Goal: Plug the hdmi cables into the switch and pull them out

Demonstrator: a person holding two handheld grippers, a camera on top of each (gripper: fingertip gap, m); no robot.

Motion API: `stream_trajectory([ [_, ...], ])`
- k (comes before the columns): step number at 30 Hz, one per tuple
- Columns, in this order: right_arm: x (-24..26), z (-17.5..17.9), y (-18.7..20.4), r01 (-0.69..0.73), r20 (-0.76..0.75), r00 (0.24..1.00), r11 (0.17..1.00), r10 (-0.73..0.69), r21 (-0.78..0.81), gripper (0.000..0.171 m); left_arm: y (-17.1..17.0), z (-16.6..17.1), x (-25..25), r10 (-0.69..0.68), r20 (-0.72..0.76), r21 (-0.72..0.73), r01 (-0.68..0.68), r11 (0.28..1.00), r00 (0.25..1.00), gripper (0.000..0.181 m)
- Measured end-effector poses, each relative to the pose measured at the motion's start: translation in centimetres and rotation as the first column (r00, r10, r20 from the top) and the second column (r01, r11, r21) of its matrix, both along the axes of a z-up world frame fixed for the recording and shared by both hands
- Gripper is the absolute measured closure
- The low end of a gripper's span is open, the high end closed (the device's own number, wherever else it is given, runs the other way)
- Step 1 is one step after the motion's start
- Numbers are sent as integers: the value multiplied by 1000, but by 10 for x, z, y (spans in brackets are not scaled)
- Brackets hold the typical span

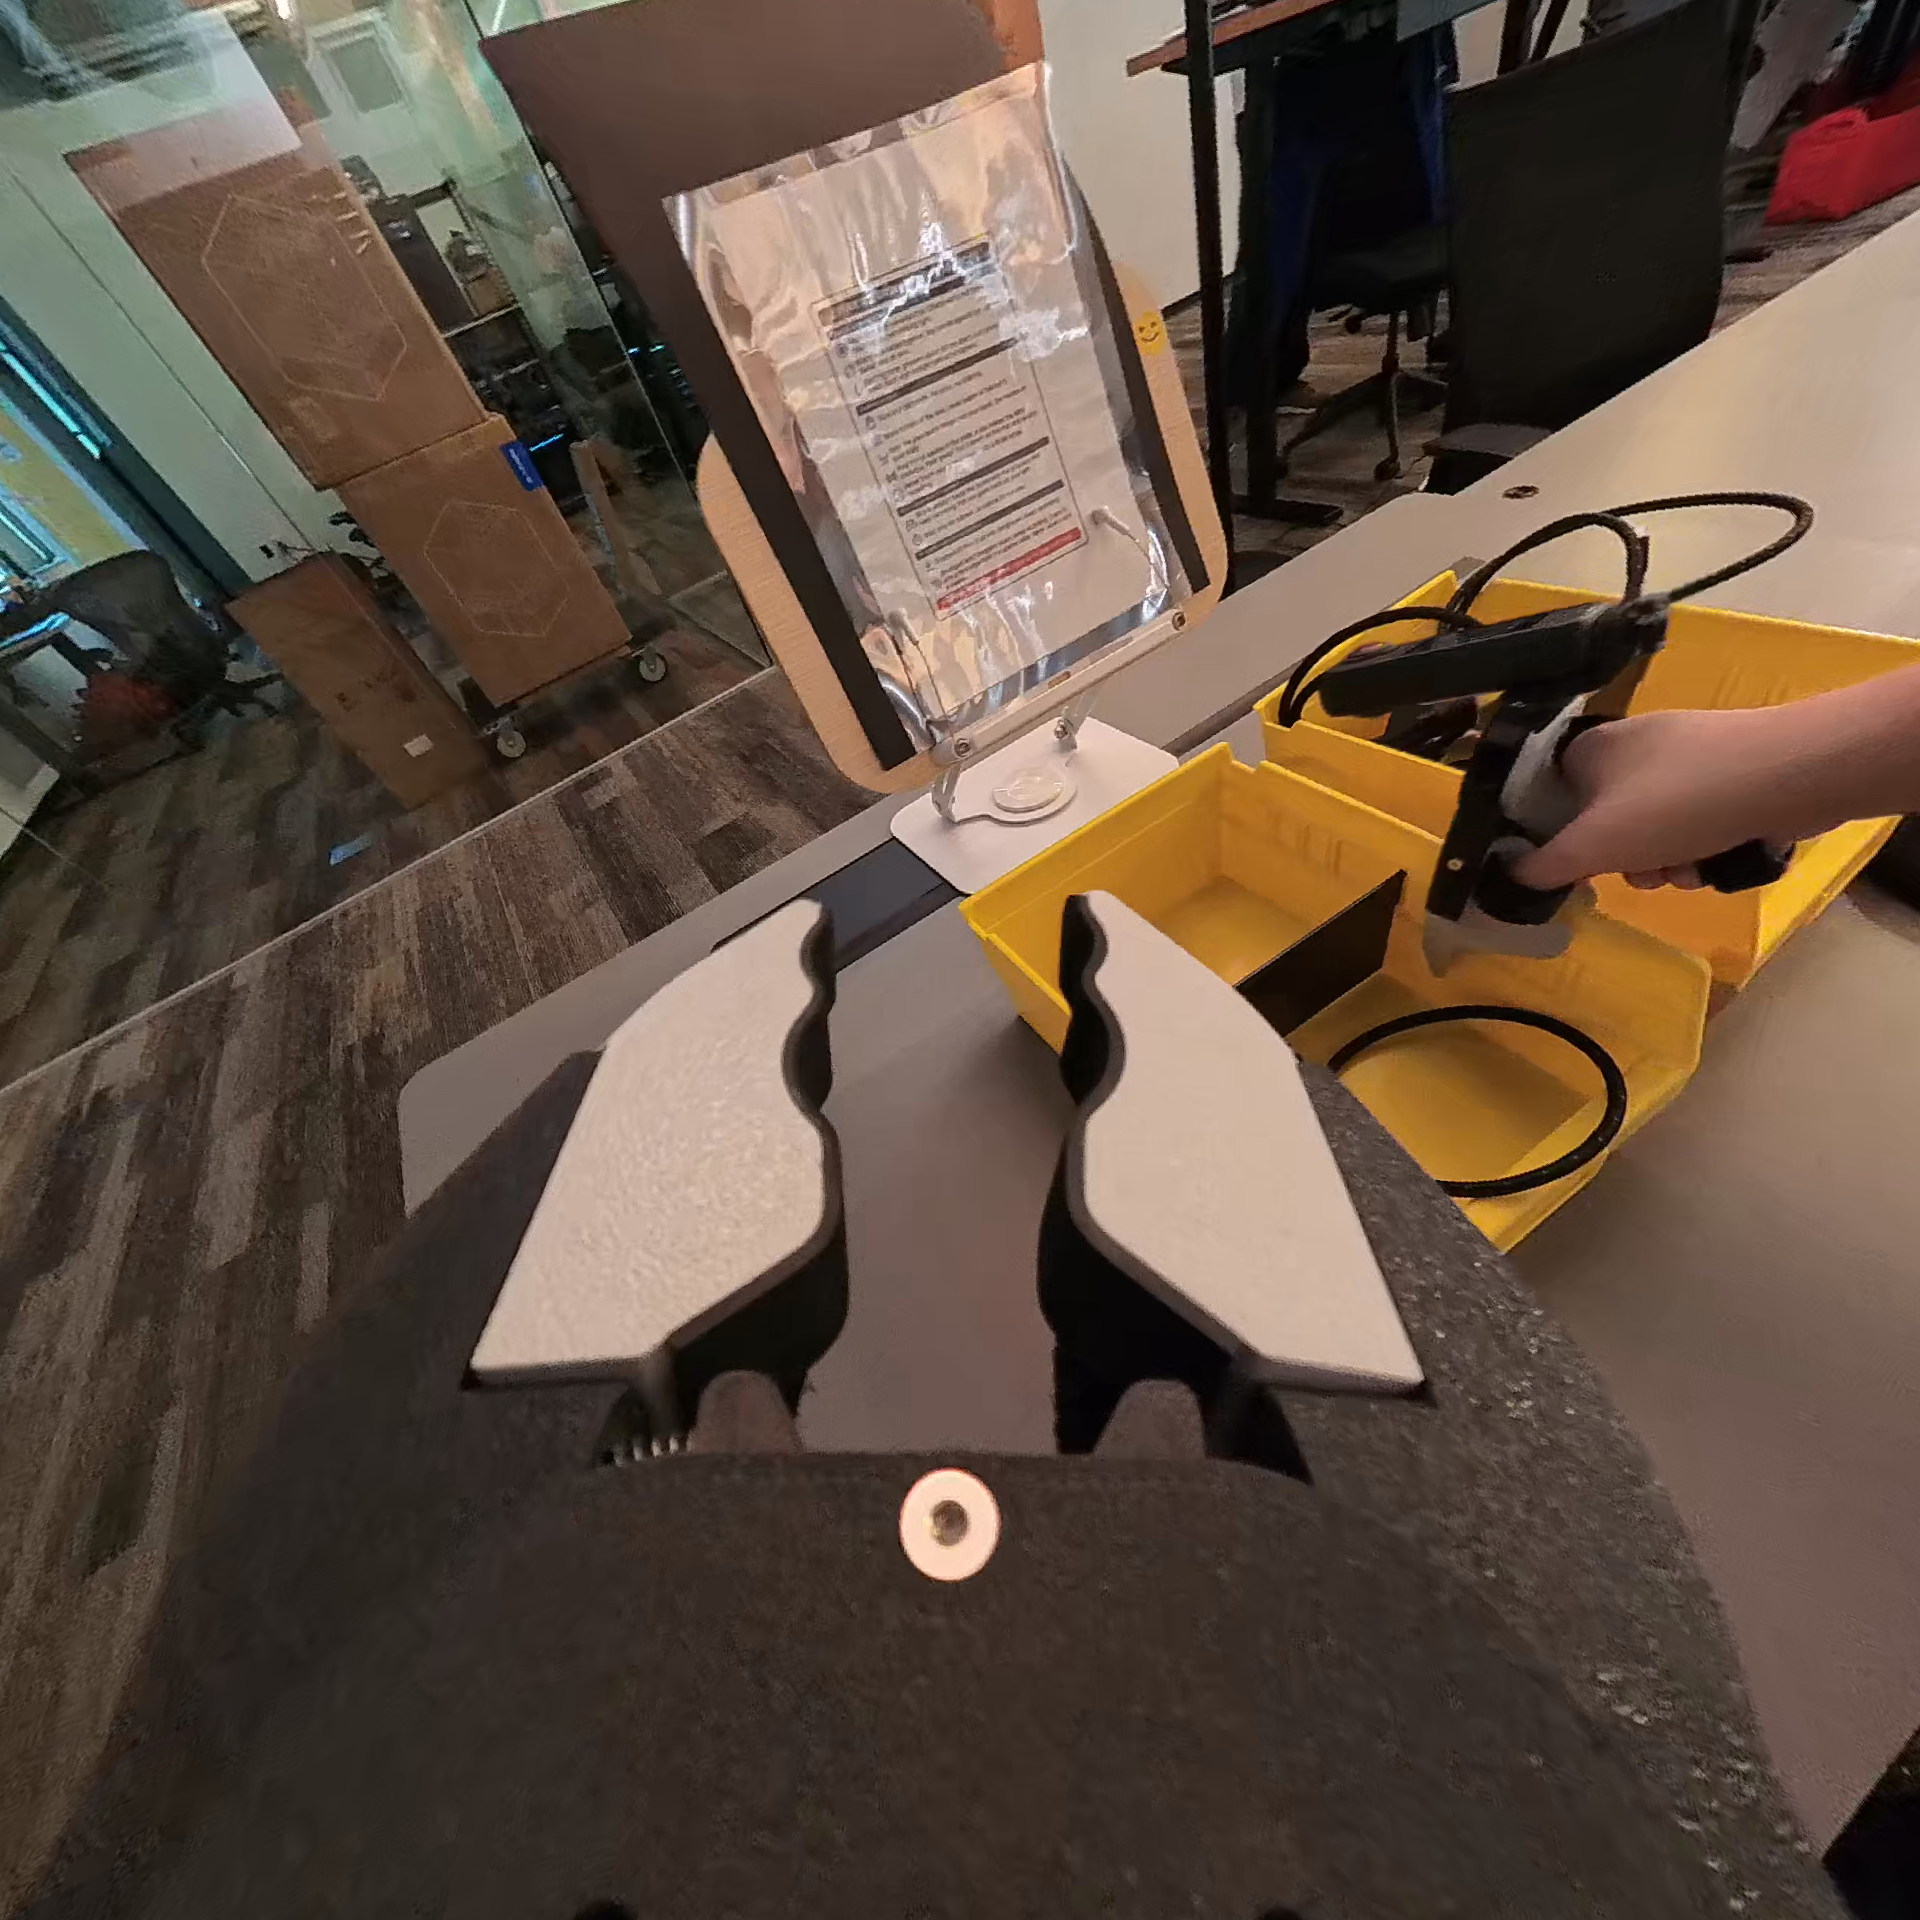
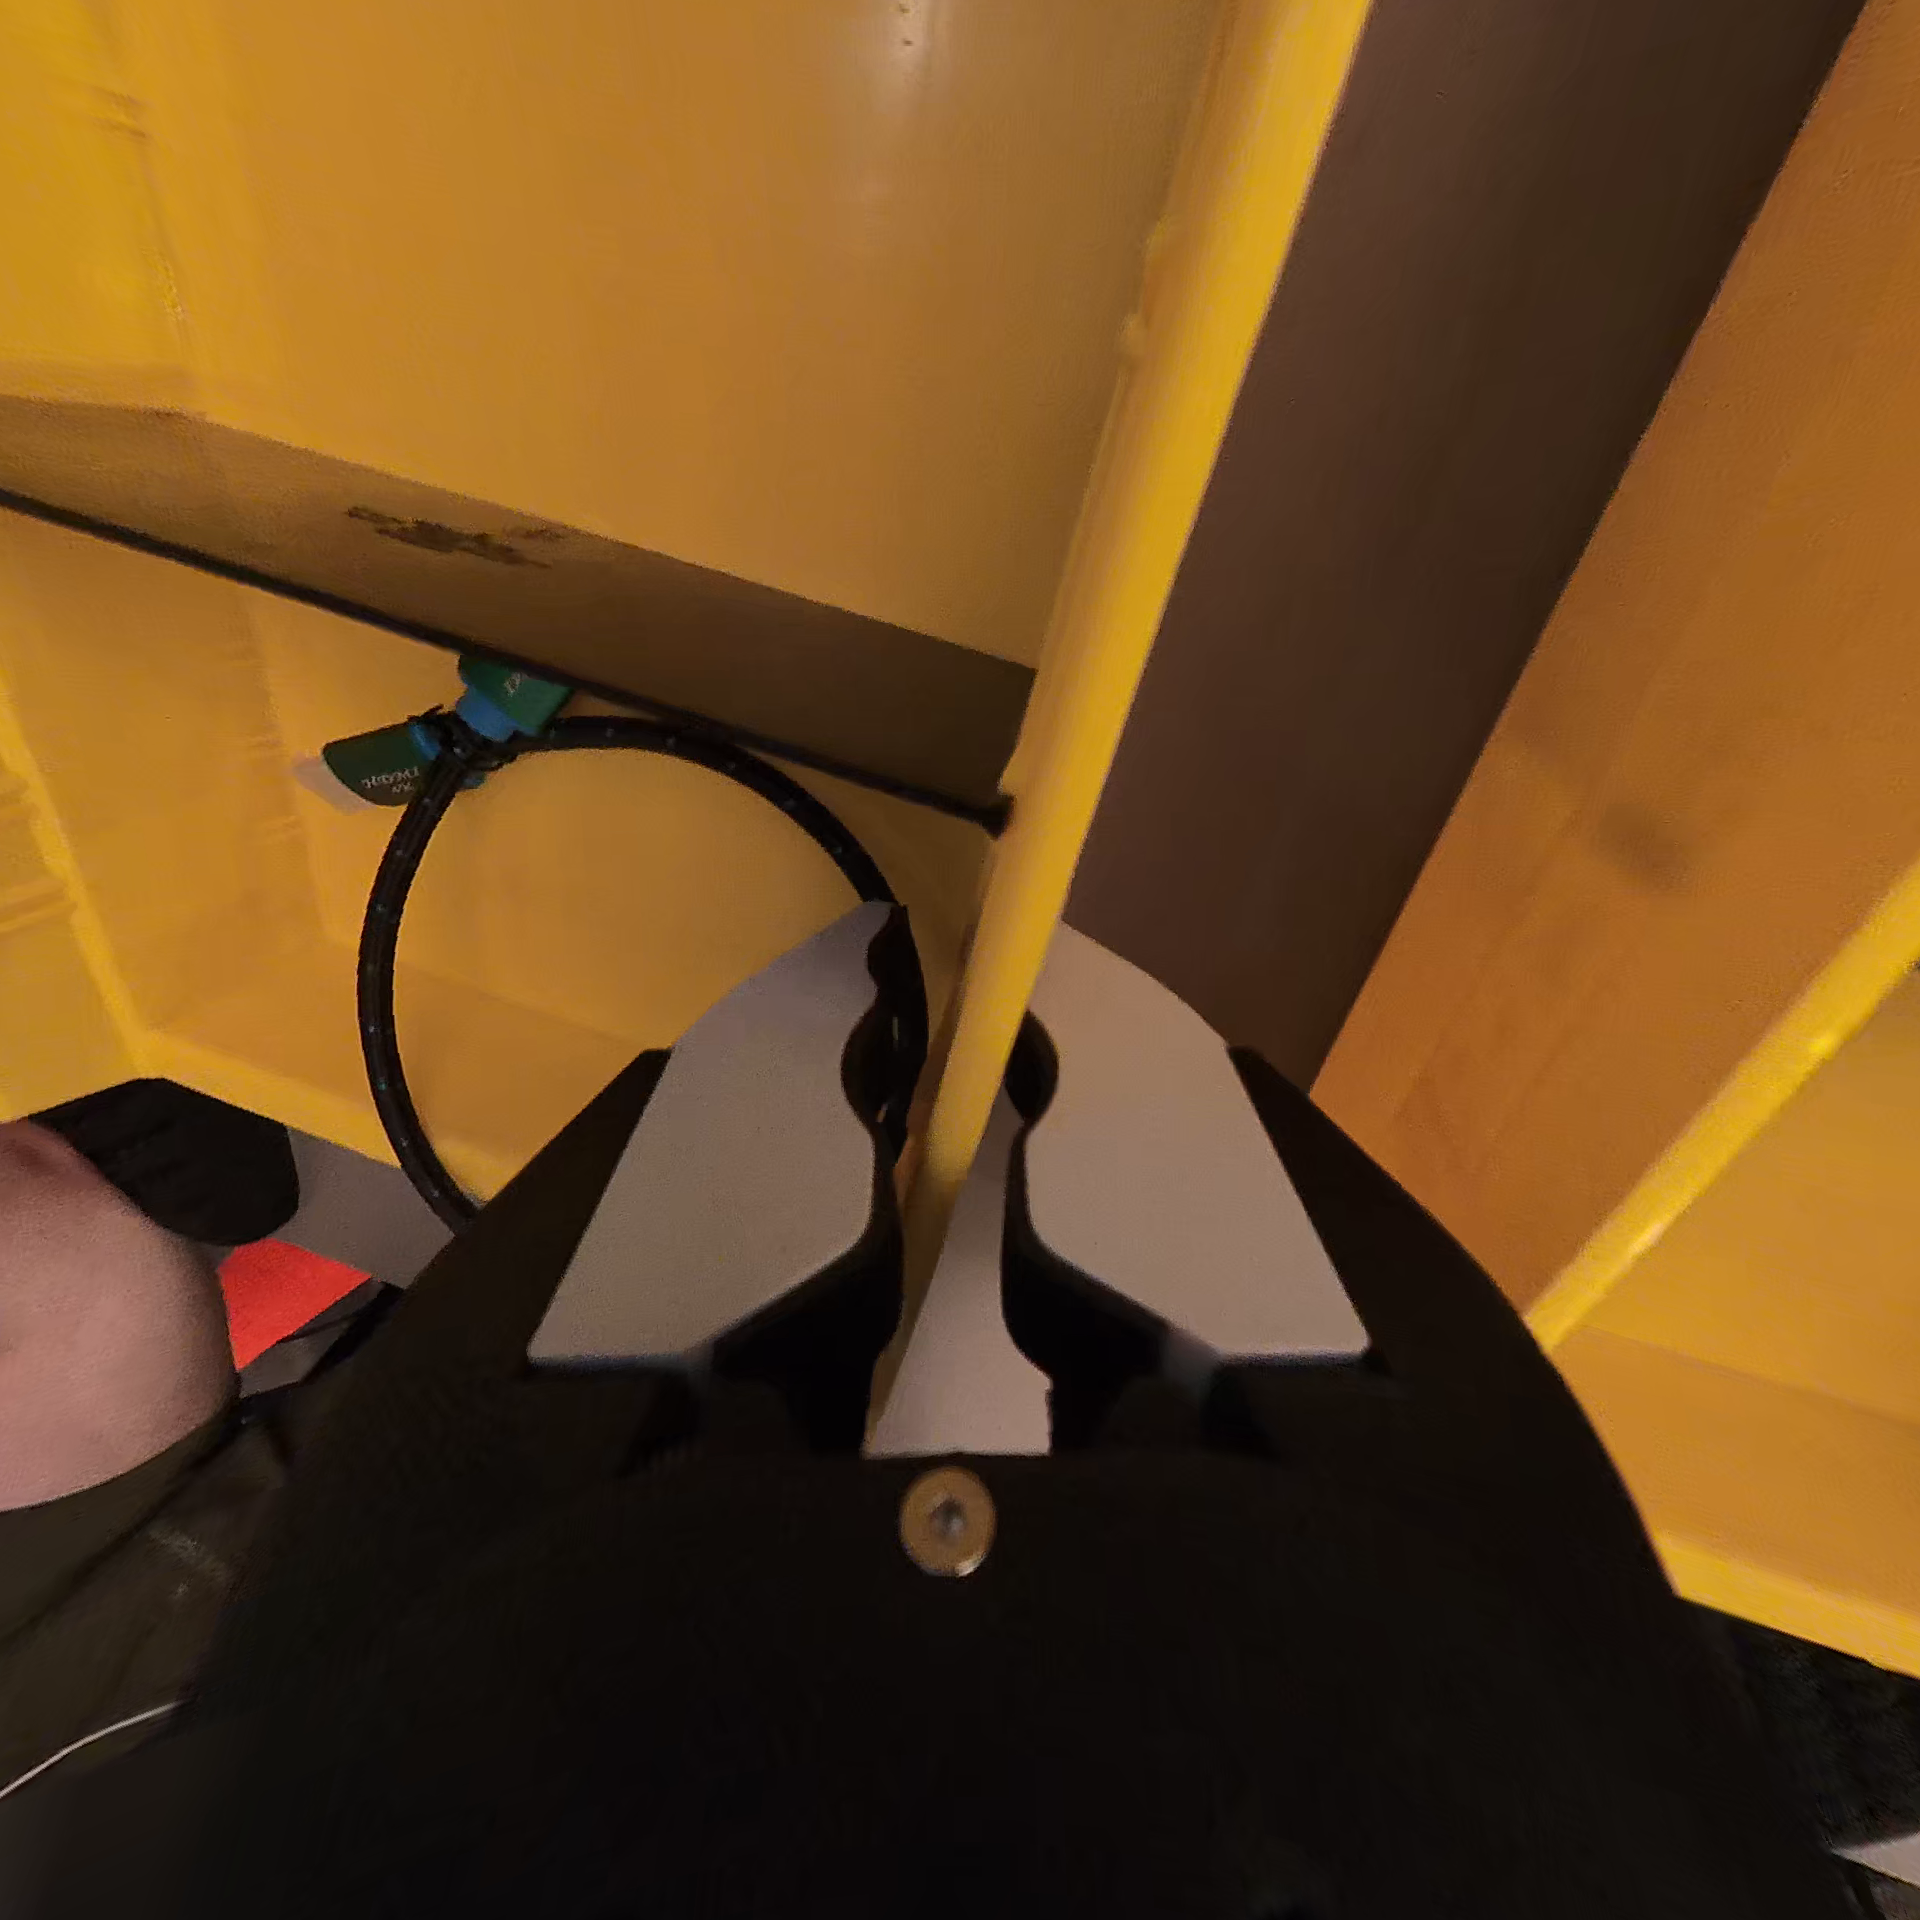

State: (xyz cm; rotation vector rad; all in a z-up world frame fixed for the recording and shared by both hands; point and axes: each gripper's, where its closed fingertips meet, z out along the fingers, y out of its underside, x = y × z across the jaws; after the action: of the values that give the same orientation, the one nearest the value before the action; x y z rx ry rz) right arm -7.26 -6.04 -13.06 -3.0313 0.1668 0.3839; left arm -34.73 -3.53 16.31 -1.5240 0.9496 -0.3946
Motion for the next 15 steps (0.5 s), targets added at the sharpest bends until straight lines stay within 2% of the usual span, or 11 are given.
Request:
stream_trajectory([
  [15,5,-2,9,-80,76,994,997,81,-13,166,1,-5,17,-18,-38,-1,18,1000,999,140],
])
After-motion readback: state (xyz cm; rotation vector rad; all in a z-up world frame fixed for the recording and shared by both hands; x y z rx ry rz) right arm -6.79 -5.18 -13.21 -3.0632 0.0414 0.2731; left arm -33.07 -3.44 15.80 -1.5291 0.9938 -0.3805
